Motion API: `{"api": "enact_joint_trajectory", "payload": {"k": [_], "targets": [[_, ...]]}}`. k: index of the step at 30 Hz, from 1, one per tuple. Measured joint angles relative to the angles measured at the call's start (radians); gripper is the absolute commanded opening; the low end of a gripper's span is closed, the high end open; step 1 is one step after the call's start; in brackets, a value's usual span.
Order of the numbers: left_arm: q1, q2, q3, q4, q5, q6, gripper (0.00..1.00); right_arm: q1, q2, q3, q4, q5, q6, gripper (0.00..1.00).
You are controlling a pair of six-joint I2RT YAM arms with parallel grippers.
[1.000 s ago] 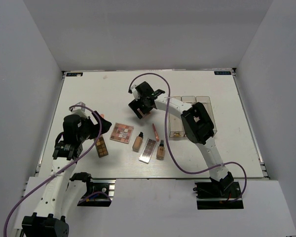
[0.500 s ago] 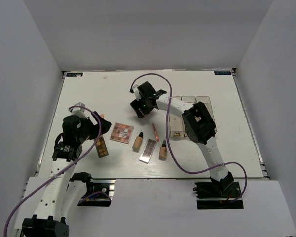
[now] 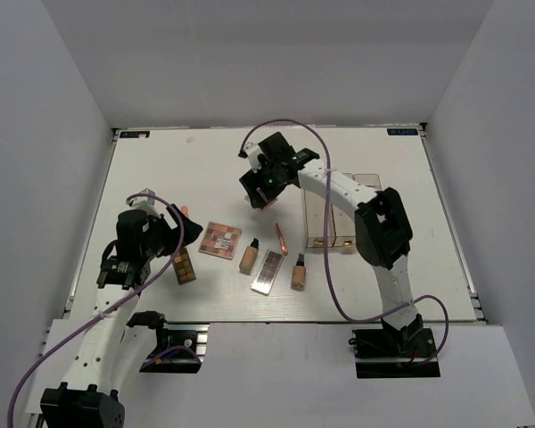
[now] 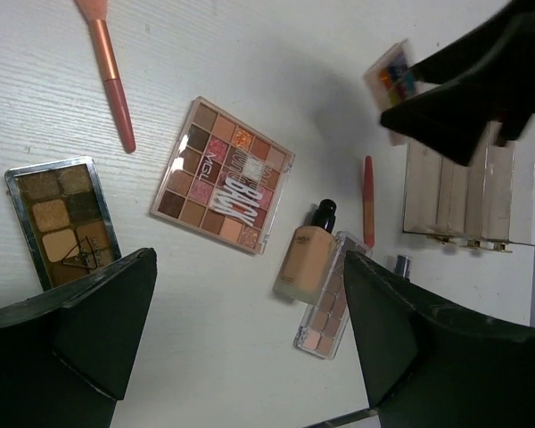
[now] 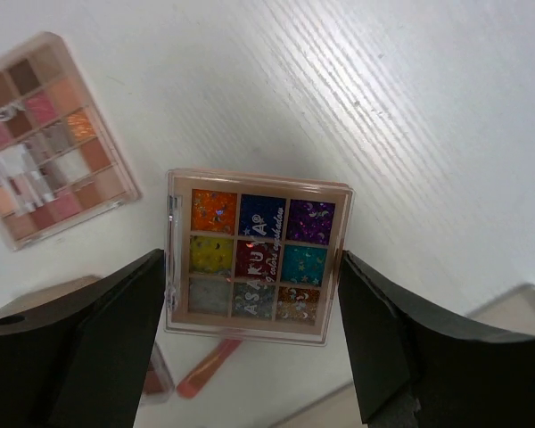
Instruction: Organize the makeup
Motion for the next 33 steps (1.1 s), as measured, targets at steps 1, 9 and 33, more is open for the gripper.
{"api": "enact_joint_trajectory", "payload": {"k": [1, 9, 33], "targets": [[0.000, 0.005, -0.002, 0.000, 0.000, -0.002, 0.95, -0.001, -0.029, 0.000, -0.009, -0.001, -0.003, 0.14], [0.000, 0.082, -0.002, -0.007, -0.002, -0.013, 0.94, -0.019, -0.266, -0.053, -0.042, 0.076, -0.073, 0.15], [0.000, 0.116, -0.002, 0.002, 0.034, -0.010, 0.94, -0.164, -0.249, -0.144, -0.102, 0.553, -0.209, 0.12]]}}
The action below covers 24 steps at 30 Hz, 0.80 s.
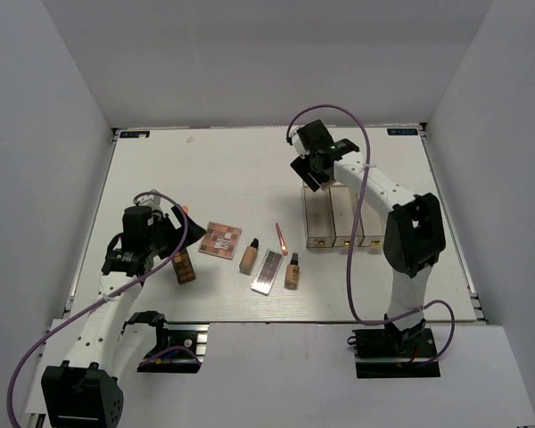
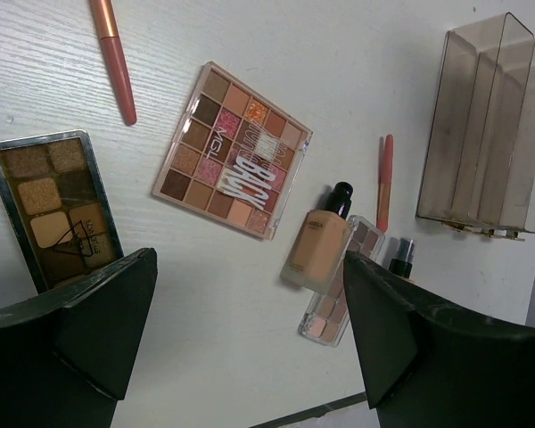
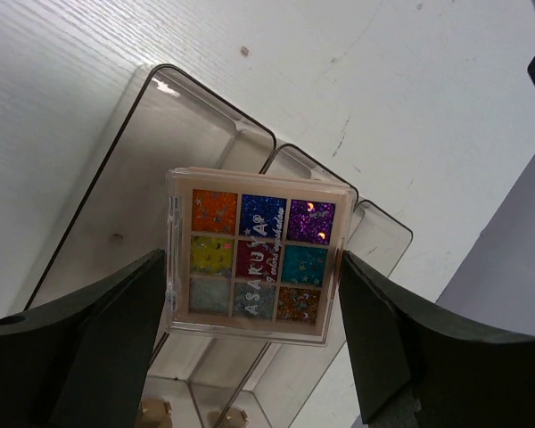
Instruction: Organize the makeup
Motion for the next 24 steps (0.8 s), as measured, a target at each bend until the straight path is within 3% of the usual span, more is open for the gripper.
{"api": "enact_joint_trajectory", "payload": {"k": [9, 18, 21, 24], "targets": [[0.000, -0.015, 0.000, 0.000, 0.000, 0.000, 0.94, 0.000, 0.105, 0.017, -0.002, 0.049, 0.060, 0.14], [0.000, -0.013, -0.001, 0.000, 0.000, 0.000, 0.94, 0.000, 0.119, 0.048, -0.007, 0.034, 0.088, 0.38], [0.000, -0.010, -0.002, 0.000, 0.000, 0.000, 0.94, 0.000, 0.121, 0.049, -0.013, 0.021, 0.089, 0.53], [0.000, -0.010, -0.007, 0.000, 0.000, 0.000, 0.94, 0.000, 0.125, 0.049, -0.022, 0.012, 0.089, 0.54]]}}
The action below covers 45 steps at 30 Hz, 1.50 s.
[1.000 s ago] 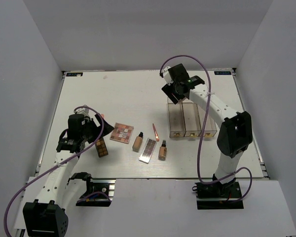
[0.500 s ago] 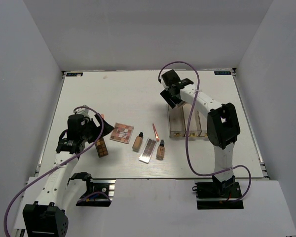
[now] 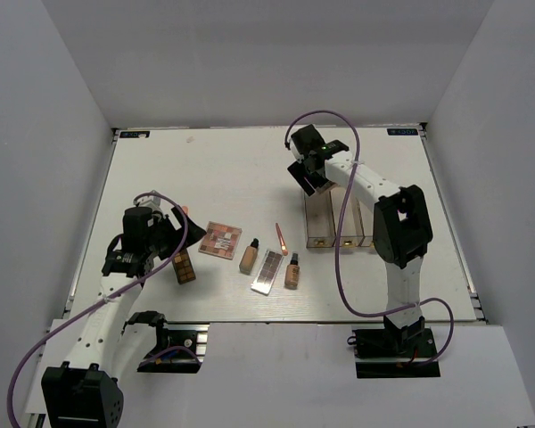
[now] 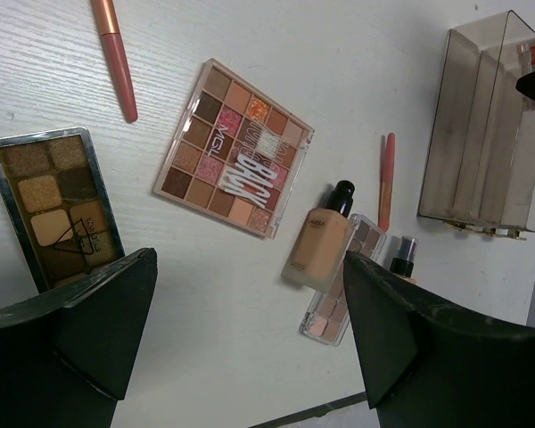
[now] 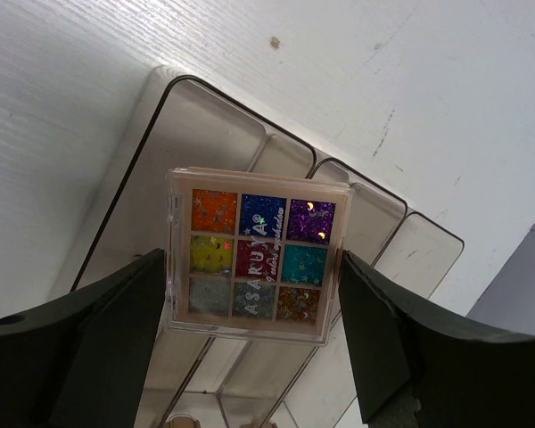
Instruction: Organize the makeup
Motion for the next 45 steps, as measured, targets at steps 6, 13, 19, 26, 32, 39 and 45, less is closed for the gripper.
{"api": "enact_joint_trajectory", "payload": {"k": [6, 13, 19, 26, 32, 39, 45], "targets": [[0.000, 0.007, -0.001, 0.000, 0.000, -0.001, 0.94, 0.000, 0.004, 0.000, -0.011, -0.016, 0.000, 0.65], [0.000, 0.017, -0.001, 0.000, 0.000, -0.004, 0.94, 0.000, 0.005, 0.000, -0.016, -0.030, 0.000, 0.73], [0.000, 0.017, -0.001, -0.001, -0.004, -0.008, 0.94, 0.000, 0.005, 0.000, -0.034, -0.034, 0.001, 0.79], [0.000, 0.017, -0.001, -0.001, -0.007, -0.011, 0.94, 0.000, 0.005, 0.000, -0.037, -0.039, 0.003, 0.86], [0.000, 0.016, -0.001, -0.002, -0.008, -0.012, 0.94, 0.000, 0.005, 0.000, -0.038, -0.045, 0.003, 0.88], [0.000, 0.010, 0.000, -0.023, -0.019, -0.013, 0.92, 0.000, 0.003, 0.000, -0.042, -0.060, 0.003, 0.84], [0.000, 0.024, 0.028, -0.077, -0.063, -0.026, 0.78, -0.004, -0.062, 0.000, -0.057, -0.224, -0.015, 0.57]]}}
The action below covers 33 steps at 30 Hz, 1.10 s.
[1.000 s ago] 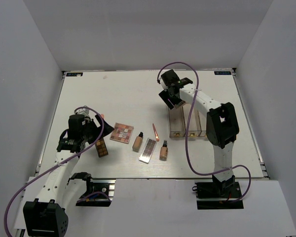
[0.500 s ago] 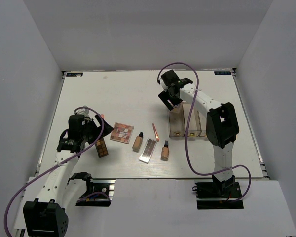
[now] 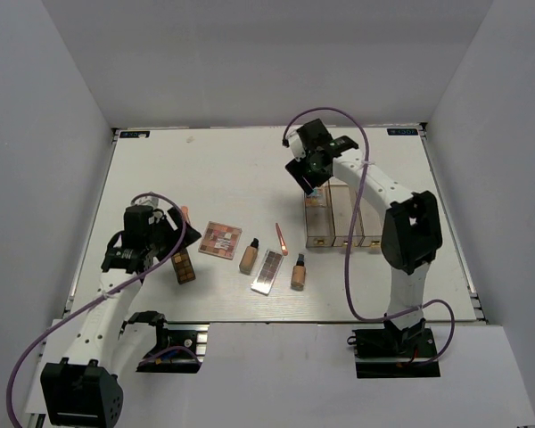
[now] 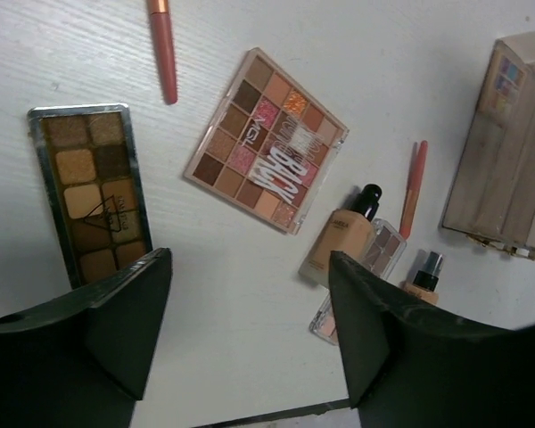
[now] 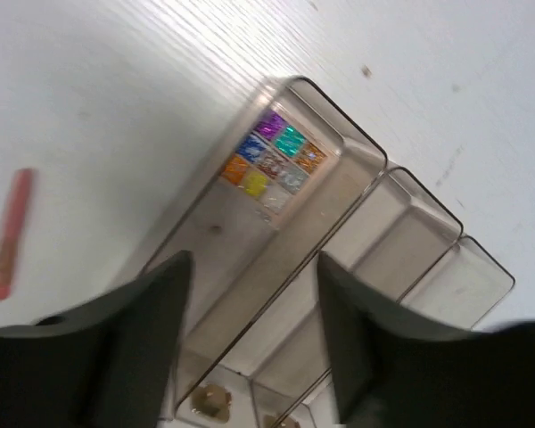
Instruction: Organize the makeup
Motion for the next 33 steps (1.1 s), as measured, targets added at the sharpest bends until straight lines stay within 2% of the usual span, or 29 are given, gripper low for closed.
{"api": "enact_joint_trajectory", "payload": {"k": [3, 4, 5, 6, 9, 10, 12, 14, 15, 18, 19, 28, 33], "targets": [[0.000, 0.050, 0.040, -0.047, -0.037, -0.012, 0.65, -0.006, -0.085, -0.004, 0.002, -0.144, -0.039, 0.32], [0.000, 0.077, 0.058, -0.066, -0.056, -0.014, 0.62, -0.008, -0.114, -0.007, 0.003, -0.203, -0.054, 0.20], [0.000, 0.108, 0.079, -0.089, -0.072, -0.016, 0.58, -0.009, -0.141, -0.009, 0.002, -0.261, -0.069, 0.17], [-0.001, 0.142, 0.100, -0.108, -0.096, -0.017, 0.58, -0.010, -0.163, -0.009, 0.001, -0.318, -0.085, 0.16], [-0.003, 0.251, 0.160, -0.167, -0.166, -0.016, 0.60, -0.011, -0.196, -0.009, 0.002, -0.452, -0.112, 0.45], [-0.003, 0.289, 0.178, -0.186, -0.185, -0.015, 0.61, -0.010, -0.197, -0.009, 0.002, -0.491, -0.122, 0.59], [-0.005, 0.358, 0.208, -0.214, -0.216, -0.011, 0.67, -0.010, -0.191, -0.009, 0.000, -0.551, -0.136, 0.67], [-0.010, 0.415, 0.227, -0.233, -0.240, -0.004, 0.72, -0.010, -0.183, -0.009, 0.001, -0.589, -0.146, 0.68], [-0.010, 0.438, 0.235, -0.245, -0.250, -0.002, 0.77, -0.010, -0.181, -0.009, 0.001, -0.605, -0.147, 0.68], [-0.014, 0.497, 0.246, -0.261, -0.274, 0.008, 0.80, -0.010, -0.180, -0.009, 0.003, -0.633, -0.146, 0.68], [-0.014, 0.515, 0.250, -0.268, -0.280, 0.011, 0.86, -0.010, -0.180, -0.011, 0.006, -0.642, -0.146, 0.68], [-0.016, 0.631, 0.252, -0.265, -0.309, 0.024, 0.86, -0.013, -0.184, -0.083, 0.057, -0.677, -0.120, 0.69], [-0.021, 0.691, 0.254, -0.244, -0.317, 0.033, 0.82, -0.023, -0.190, -0.096, 0.081, -0.687, -0.104, 0.69]]}}
